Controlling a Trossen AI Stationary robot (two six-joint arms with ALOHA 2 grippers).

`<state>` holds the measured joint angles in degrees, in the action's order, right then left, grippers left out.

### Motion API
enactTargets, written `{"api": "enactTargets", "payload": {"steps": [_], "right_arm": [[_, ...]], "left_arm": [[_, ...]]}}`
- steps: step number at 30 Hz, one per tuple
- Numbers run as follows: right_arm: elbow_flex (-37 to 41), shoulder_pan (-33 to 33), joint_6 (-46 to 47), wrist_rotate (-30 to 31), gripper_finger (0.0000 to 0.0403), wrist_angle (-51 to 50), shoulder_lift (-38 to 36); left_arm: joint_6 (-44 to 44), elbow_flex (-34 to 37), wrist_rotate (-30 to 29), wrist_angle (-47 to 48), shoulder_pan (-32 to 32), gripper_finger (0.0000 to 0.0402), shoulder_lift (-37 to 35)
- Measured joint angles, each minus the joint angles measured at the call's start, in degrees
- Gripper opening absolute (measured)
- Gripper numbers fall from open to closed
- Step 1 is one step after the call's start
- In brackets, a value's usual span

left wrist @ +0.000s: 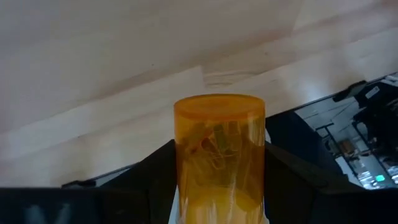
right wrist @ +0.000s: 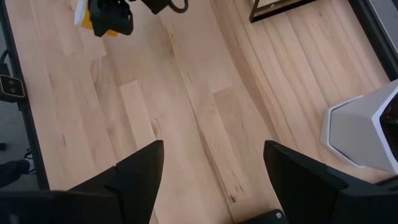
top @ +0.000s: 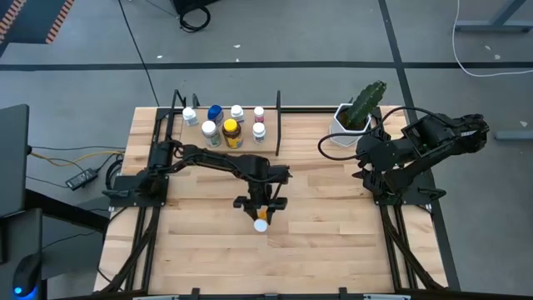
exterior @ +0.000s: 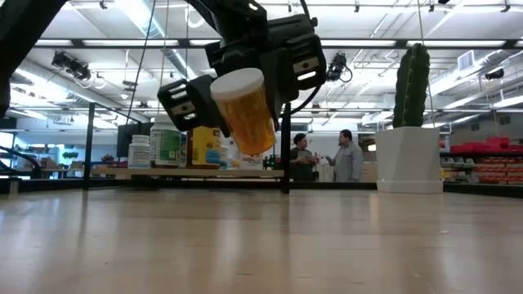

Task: Pick and place medicine bottles onto shelf by color
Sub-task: Put the orange pill bottle on the shelf

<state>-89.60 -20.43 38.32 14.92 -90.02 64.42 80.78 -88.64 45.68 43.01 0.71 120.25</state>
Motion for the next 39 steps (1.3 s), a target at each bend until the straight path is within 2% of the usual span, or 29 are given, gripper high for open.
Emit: {"api": "enactTargets", "payload": {"steps": [21,25,29,33,36,39], "right_arm": [[0.0,0.0,0.0,0.0,0.0282,0.0,0.0],[0.0,0.0,-0.6,0.0,0.0282,0.5,0.0],[0.0,0.0,-4.0,0.0,0.0282,3.1,0.0],[0.0,0.0,-7.9,0.0,0.0282,4.5,0.0],[0.0,0.0,-10.5,0.0,0.0282,6.5,0.1],[0.0,0.0,-13.5,-0.3,0.0282,9.1,0.3]], "left_arm": [[-7.2,-0.1,-1.5,3.2,-2.9,0.0277,0.2],[-11.5,-3.7,-1.7,5.5,-2.8,0.0276,-1.0],[-19.9,-11.9,-11.6,14.4,0.6,0.0271,-2.3],[-22.7,-22.1,-30.5,24.6,7.2,0.0271,-3.2],[-18.4,-27.0,-43.9,26.3,13.4,0.0271,-3.4],[-7.8,-28.3,-53.9,23.3,19.2,0.027,-3.4]]}}
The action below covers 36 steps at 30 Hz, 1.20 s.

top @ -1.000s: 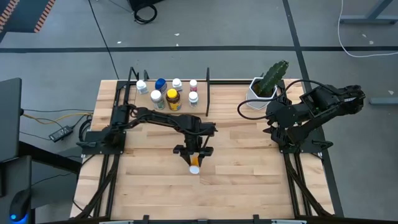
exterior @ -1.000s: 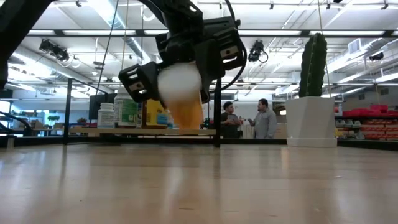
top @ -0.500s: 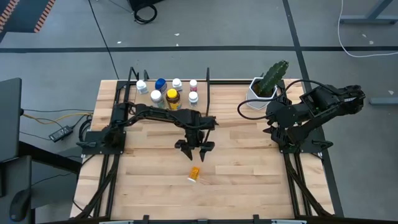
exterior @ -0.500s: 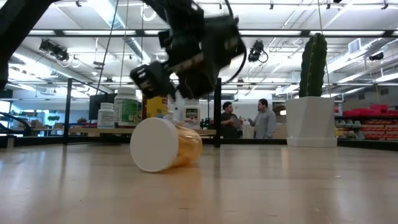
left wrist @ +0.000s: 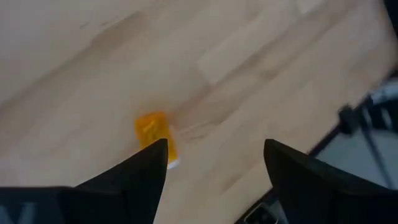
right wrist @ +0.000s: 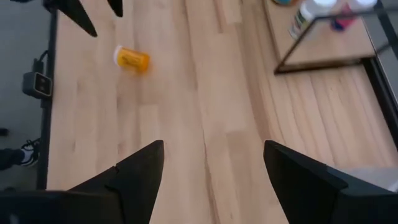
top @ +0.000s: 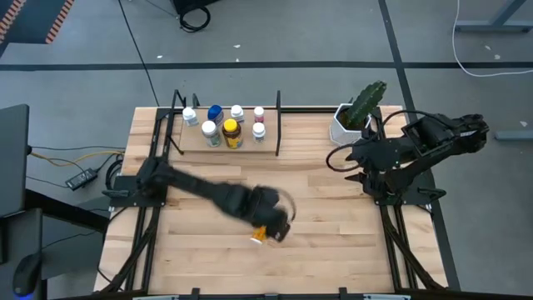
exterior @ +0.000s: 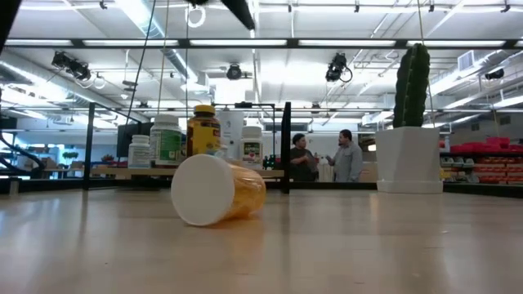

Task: Pick and place medicine bottles onto shelf by color
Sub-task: Put the orange pill bottle on the shelf

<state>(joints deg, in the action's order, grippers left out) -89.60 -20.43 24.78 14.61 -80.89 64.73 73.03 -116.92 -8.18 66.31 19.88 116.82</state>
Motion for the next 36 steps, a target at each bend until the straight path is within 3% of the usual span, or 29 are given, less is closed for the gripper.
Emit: {"api": "enactTargets", "payload": {"steps": [6,8,19,25,32,36], "right_arm": [[0.0,0.0,-5.5,-0.5,0.0282,4.5,1.5],[0.0,0.0,-6.0,-1.1,0.0282,5.5,2.1],[0.0,0.0,-5.5,-7.3,0.0282,1.7,2.9],[0.0,0.0,-4.6,-8.1,0.0282,-4.6,2.8],[0.0,0.0,-6.6,-7.8,0.0282,-3.1,2.8],[0.0,0.0,-6.4,-6.7,0.0282,-0.2,2.8]], "left_arm": [[27.5,2.1,-22.2,-2.6,9.8,0.027,1.3],[33.8,2.5,-26.9,-2.5,11.9,0.027,2.5],[35.5,3.0,-26.5,-6.4,16.4,0.027,12.4],[37.4,3.0,-28.1,-2.0,18.1,0.0266,12.4],[36.9,-0.2,-34.0,-4.0,19.9,0.025,12.0],[35.3,-0.4,-29.2,-3.6,21.1,0.0239,12.7]]}}
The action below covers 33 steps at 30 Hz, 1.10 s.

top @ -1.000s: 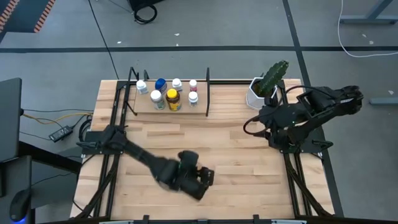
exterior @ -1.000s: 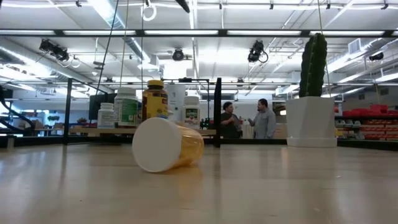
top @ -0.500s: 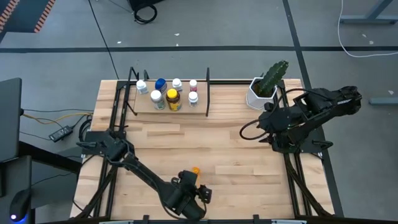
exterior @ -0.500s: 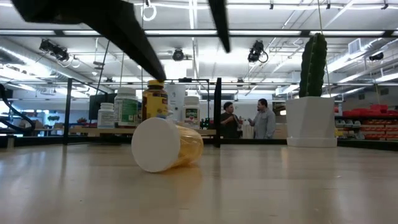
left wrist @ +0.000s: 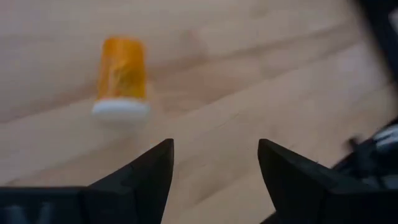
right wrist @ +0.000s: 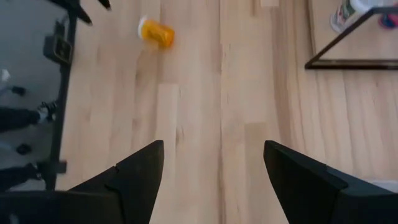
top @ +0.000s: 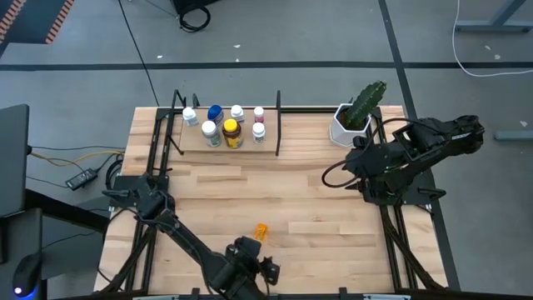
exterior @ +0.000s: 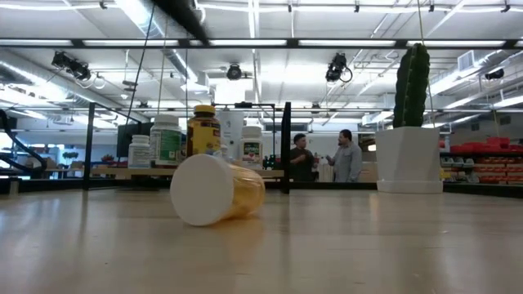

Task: Pick and place medicine bottles onto shelf by color
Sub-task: Put the orange pill bottle on the shelf

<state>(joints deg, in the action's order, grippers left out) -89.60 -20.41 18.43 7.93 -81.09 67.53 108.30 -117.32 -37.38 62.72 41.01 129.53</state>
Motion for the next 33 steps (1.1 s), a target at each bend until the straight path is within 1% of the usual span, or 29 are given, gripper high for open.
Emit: {"api": "enactTargets", "payload": {"steps": [2,7,11,15,17,19,23,28,33], "right_arm": [[0.0,0.0,0.8,0.1,0.0282,1.7,0.0],[0.0,0.0,2.3,0.1,0.0282,3.5,0.0],[0.0,0.0,2.4,0.1,0.0282,3.4,0.0],[0.0,0.0,2.9,0.1,0.0282,3.2,0.0],[0.0,0.0,4.4,0.2,0.0282,3.0,0.0],[0.0,0.0,6.5,0.2,0.0282,2.5,0.0],[0.0,0.0,9.4,0.1,0.0282,0.4,0.0],[0.0,0.0,9.4,0.1,0.0282,-1.7,0.0],[0.0,0.0,9.2,0.1,0.0282,-1.9,0.0]], "left_arm": [[-0.7,0.0,2.0,1.1,0.5,0.0236,1.4],[-4.4,0.1,2.3,2.2,0.7,0.0244,3.4],[-10.5,0.1,2.2,1.6,-0.5,0.025,4.8],[-15.9,0.0,3.5,1.2,-2.3,0.0245,4.8],[-15.7,0.1,3.7,1.2,-2.8,0.0244,4.8],[-14.3,0.0,2.8,0.7,-2.8,0.0246,4.8],[-10.1,0.0,1.0,0.9,-1.3,0.0262,5.4],[-7.2,0.1,0.9,2.2,0.3,0.0287,6.3],[-5.4,1.7,0.2,3.9,0.3,0.0308,6.5]]}}
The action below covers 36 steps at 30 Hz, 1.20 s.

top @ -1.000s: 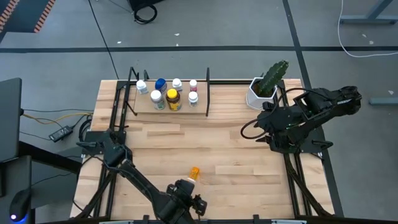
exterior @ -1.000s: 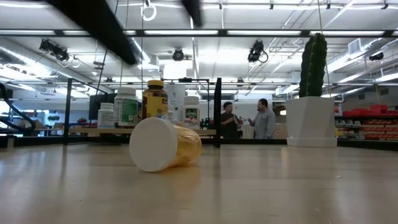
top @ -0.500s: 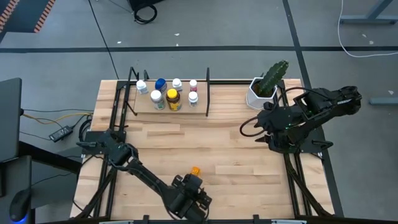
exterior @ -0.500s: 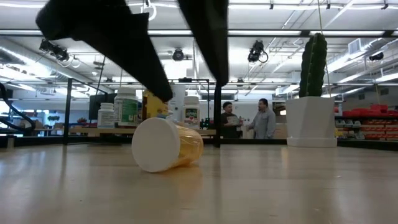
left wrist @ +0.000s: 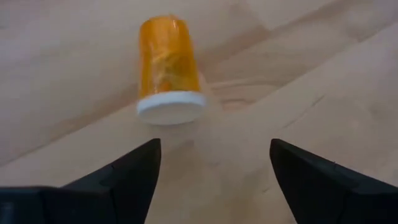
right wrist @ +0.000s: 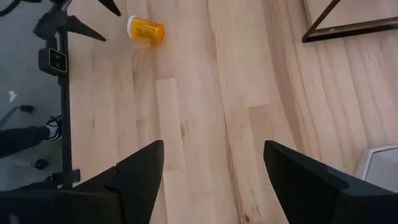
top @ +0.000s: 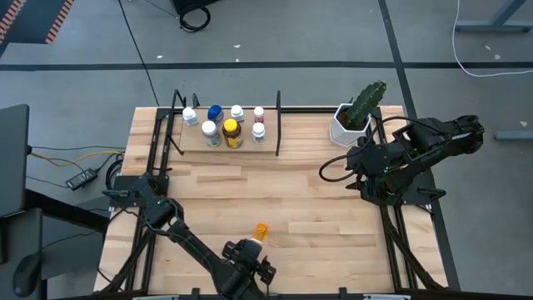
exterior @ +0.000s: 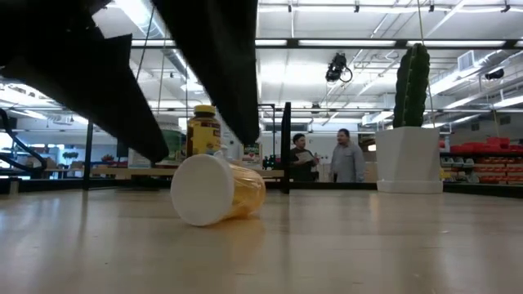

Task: Pick and place medicine bottles onto shelf by color
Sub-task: Put the orange pill bottle on the shelf

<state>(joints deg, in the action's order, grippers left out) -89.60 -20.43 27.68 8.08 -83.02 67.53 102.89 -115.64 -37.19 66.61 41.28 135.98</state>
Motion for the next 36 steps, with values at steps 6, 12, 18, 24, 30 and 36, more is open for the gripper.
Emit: {"api": "enactTargets", "payload": {"steps": [6,12,18,24,30,36], "right_arm": [[0.0,0.0,0.0,0.0,0.0282,0.0,0.0],[0.0,0.0,0.3,-0.7,0.0282,-0.1,0.0],[0.0,0.0,0.9,-1.7,0.0282,-0.7,0.0],[0.0,0.0,1.2,-2.0,0.0282,-0.7,0.0],[0.0,0.0,1.2,-2.0,0.0282,-0.7,0.0],[0.0,0.0,1.4,-2.1,0.0282,-0.7,0.0]], "left_arm": [[1.3,-0.1,-1.9,-0.7,-0.5,0.0329,1.8],[1.6,-0.1,-2.2,-1.1,-1.7,0.0341,3.4],[1.8,-0.1,-0.3,-1.5,-3.7,0.0341,4.0],[1.2,-0.1,0.0,-0.7,-5.0,0.0341,4.2],[0.7,-0.1,-0.1,-0.3,-6.3,0.0329,4.2],[-1.9,-0.1,0.0,-0.4,-7.0,0.0279,4.2]]}}
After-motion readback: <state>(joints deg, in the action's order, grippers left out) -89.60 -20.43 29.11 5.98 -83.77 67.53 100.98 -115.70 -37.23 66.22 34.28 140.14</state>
